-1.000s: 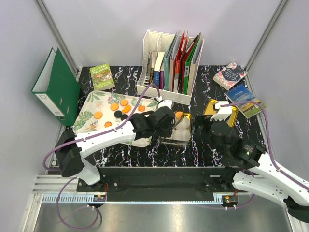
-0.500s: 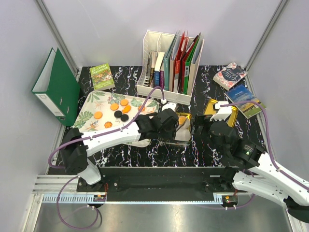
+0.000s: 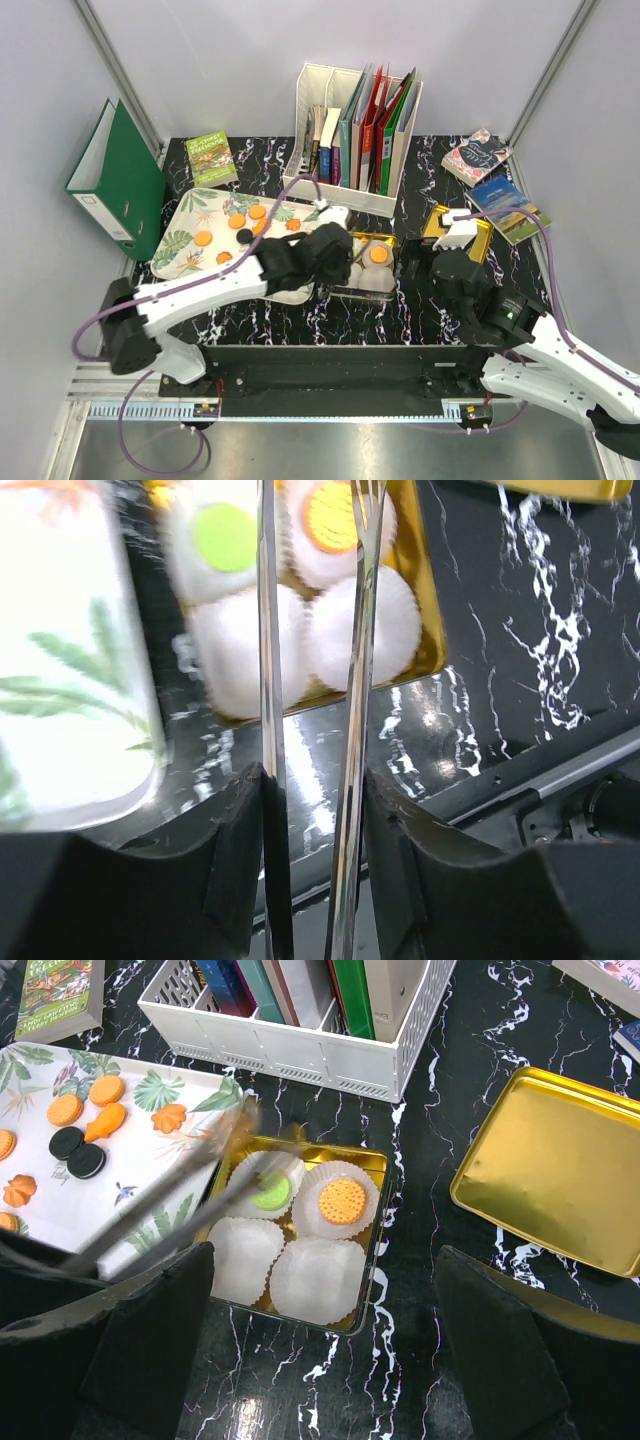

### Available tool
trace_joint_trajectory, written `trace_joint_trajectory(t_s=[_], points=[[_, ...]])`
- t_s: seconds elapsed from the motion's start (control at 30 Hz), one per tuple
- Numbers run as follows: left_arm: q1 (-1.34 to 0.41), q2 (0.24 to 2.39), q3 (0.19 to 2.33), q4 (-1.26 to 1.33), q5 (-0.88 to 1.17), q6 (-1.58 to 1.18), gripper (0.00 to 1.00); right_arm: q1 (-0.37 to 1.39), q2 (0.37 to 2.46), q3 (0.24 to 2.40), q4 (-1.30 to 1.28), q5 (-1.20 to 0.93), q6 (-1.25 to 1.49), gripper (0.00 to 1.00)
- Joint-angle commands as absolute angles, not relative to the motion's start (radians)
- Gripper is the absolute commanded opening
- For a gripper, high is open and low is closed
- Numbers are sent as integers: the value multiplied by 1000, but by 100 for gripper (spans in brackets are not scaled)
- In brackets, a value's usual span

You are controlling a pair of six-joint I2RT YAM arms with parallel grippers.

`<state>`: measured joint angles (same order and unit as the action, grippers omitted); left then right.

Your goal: Pack the cookies

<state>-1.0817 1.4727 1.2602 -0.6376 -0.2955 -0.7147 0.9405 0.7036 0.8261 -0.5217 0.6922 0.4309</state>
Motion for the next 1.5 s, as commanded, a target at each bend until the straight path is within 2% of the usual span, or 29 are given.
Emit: trace_joint_trajectory(t_s=[0.0, 0.23, 0.53, 1.03, 1.47], points=[[-1028, 1258, 1186, -725, -445, -721, 44, 945, 716, 847, -514, 712, 436, 100], [-816, 999, 985, -787, -434, -713, 47, 945, 739, 844, -496, 698, 436, 100], [-628, 946, 825, -789, -358, -716, 52, 945, 768, 842, -471, 684, 439, 100], [-603, 1068, 790, -670, -268, -733, 52, 945, 756, 821, -465, 687, 437, 100], [-603, 1075, 739, -638, -259, -744, 51, 945, 756, 819, -463, 690, 436, 100]])
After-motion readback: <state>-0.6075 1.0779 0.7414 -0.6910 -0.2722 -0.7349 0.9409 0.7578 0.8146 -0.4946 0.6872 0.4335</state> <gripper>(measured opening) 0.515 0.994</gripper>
